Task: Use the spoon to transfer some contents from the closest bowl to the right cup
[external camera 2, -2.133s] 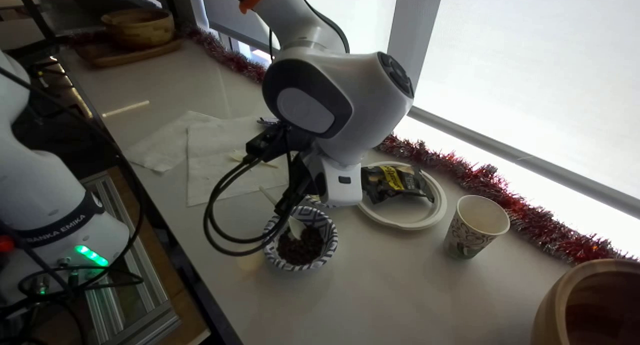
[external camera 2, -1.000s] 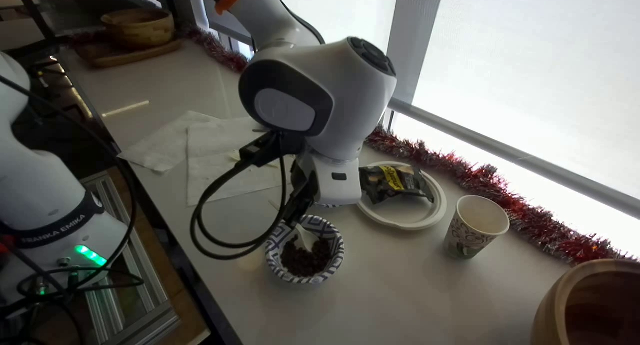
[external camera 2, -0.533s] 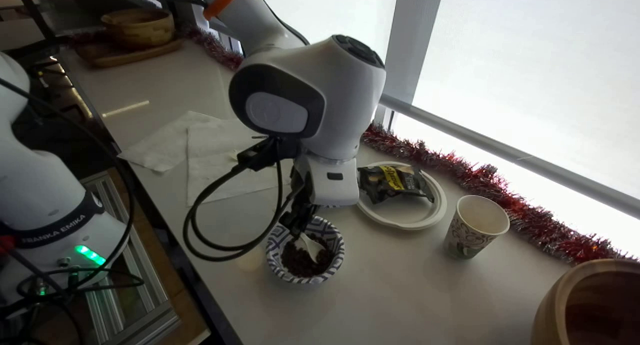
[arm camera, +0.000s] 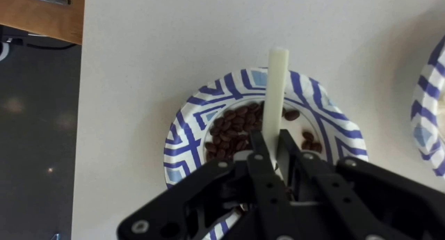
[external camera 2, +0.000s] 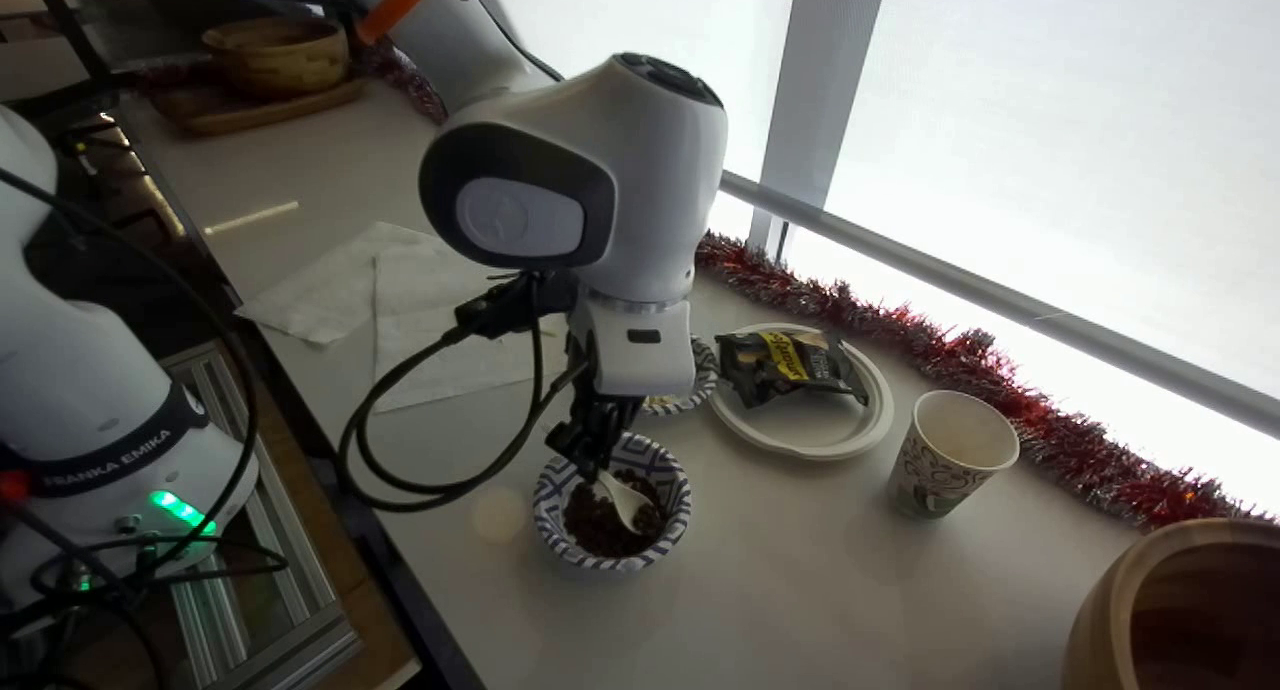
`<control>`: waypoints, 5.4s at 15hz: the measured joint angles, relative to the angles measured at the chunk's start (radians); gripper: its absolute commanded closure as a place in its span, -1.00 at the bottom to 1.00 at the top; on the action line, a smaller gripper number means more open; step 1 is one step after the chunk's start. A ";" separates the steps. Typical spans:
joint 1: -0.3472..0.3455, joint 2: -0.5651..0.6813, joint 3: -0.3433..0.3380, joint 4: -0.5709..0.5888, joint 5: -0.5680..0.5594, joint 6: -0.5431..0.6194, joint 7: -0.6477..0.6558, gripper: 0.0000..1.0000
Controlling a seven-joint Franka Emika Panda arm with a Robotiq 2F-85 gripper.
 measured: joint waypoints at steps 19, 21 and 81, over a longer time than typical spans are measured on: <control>-0.047 -0.262 0.113 -0.146 -0.462 0.236 0.131 0.74; -0.047 -0.262 0.119 -0.117 -0.443 0.236 0.088 0.74; 0.166 0.316 -0.128 0.521 -1.099 0.117 -0.030 0.93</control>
